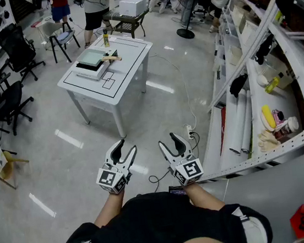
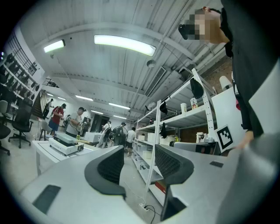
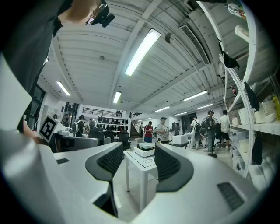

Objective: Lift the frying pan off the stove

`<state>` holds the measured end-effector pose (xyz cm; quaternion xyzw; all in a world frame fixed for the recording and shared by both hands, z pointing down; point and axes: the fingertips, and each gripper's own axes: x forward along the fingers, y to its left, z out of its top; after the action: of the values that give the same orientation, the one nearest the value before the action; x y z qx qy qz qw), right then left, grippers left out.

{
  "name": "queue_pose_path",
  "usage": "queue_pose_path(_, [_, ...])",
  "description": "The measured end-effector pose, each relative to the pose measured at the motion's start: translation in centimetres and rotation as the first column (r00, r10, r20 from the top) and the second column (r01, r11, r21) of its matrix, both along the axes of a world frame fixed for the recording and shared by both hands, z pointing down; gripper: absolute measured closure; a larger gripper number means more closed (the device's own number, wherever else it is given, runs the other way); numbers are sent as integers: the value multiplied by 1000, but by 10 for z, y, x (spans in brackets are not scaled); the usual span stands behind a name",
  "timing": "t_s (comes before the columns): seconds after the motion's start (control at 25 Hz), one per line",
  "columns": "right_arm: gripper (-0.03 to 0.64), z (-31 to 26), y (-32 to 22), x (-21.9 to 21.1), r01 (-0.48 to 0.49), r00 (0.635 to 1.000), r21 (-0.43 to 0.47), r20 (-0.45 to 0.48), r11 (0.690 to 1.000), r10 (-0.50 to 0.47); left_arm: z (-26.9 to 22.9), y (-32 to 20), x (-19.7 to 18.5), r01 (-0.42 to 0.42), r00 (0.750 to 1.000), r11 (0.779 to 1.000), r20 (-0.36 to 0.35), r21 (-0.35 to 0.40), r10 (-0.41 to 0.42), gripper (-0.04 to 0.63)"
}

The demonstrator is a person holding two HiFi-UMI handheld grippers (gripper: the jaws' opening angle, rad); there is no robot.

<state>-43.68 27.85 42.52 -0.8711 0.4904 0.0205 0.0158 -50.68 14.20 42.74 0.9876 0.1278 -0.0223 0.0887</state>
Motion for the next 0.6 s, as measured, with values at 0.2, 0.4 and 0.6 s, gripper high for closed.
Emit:
queue_pose_path(0.2, [380, -28, 38, 8, -32, 997, 12, -63, 999, 33, -9, 32, 6, -20, 999, 1000, -38, 14, 21, 376])
queue_pose_path(0.4, [380, -21, 59, 2, -45, 999, 7, -30, 999, 45, -9, 37, 3, -2, 1000, 1000, -26, -11, 2, 376])
queue_pose_path(0.6, [379, -21, 80, 1, -29, 1000, 49, -9, 998, 30, -11, 44, 4, 8, 1000, 999, -25, -46, -9, 376])
